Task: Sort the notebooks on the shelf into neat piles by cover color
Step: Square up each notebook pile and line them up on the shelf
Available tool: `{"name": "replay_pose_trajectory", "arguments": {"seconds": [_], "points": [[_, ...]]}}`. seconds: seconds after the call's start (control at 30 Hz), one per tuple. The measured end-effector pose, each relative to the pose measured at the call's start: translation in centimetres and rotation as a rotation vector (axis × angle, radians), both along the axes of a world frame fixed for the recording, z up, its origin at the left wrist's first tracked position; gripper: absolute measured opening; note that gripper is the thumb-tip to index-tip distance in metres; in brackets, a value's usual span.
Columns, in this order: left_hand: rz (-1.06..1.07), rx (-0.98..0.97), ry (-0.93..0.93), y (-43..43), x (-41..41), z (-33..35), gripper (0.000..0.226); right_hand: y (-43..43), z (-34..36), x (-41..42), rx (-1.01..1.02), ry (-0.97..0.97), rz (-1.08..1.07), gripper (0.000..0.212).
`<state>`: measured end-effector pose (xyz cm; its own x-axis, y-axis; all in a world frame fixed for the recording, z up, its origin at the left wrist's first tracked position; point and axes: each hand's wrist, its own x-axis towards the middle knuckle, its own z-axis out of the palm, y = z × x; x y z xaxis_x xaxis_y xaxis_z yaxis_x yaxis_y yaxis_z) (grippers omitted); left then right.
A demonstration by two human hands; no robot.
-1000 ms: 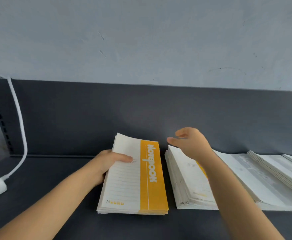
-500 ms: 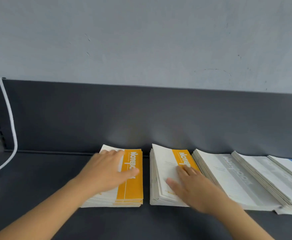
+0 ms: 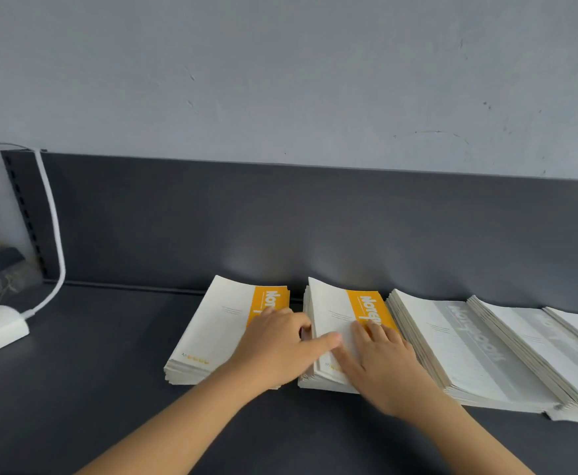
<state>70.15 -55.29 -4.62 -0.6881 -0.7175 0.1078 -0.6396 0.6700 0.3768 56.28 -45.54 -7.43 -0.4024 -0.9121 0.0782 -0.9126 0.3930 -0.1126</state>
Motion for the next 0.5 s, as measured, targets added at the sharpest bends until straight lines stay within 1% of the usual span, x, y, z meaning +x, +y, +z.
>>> {"name": "replay_pose_trajectory", "arguments": {"seconds": [0.03,0.07,0.1,0.17,0.2,0.23,0.27,0.3,0.33,0.37,0.4,0.43,0.47,0.5], "points": [[0.003,0.019,0.033,0.4,-0.6,0.1,0.047,0.0,0.1,0.1,0.043,0.0,0.024,0.135],[0.007,0.003,0.053,0.6,-1.0,0.2,0.045,-0.1,0.1,0.0,0.065,-0.003,0.028,0.143],[0.007,-0.038,0.075,0.6,-1.4,0.3,0.043,-0.4,-0.1,-0.4,0.037,0.021,0.018,0.141],[-0.007,-0.087,0.15,0.3,-2.0,0.4,0.038,-0.4,0.0,-0.6,-0.022,0.046,-0.025,0.12],[-0.022,-0.075,0.181,0.1,-2.3,0.4,0.032,-0.5,-0.3,-0.7,-0.024,0.013,-0.004,0.107],[-0.034,-0.04,0.21,0.1,-2.5,0.4,0.027,-0.8,-1.2,-1.2,-0.066,0.025,0.064,0.094],[-0.041,0.031,0.226,0.1,-2.8,0.5,0.024,-0.8,-1.4,-1.3,-0.04,-0.042,0.081,0.087],[-0.045,0.133,0.259,0.0,-3.0,0.6,0.019,-0.8,-1.1,-1.1,-0.018,-0.077,0.067,0.086],[-0.045,0.262,0.312,0.0,-3.0,0.9,0.012,-0.6,-0.5,-0.9,-0.042,-0.136,0.03,0.084],[-0.041,0.379,0.39,-0.1,-2.7,1.4,0.002,-0.5,-0.2,-0.7,-0.081,-0.187,-0.011,0.074],[-0.019,0.452,0.483,-0.3,-2.1,2.0,0.008,-0.3,0.3,-0.5,-0.126,-0.219,-0.043,0.063],[0.017,0.491,0.572,-0.8,-1.0,2.6,0.019,0.0,0.7,-0.5,-0.157,-0.221,-0.049,0.061],[0.057,0.492,0.64,-1.2,0.3,3.3,0.028,0.4,1.0,-0.4,-0.164,-0.198,-0.05,0.067],[0.099,0.448,0.681,-2.0,2.1,3.8,0.034,0.8,1.1,-0.6,-0.135,-0.168,-0.068,0.075]]}}
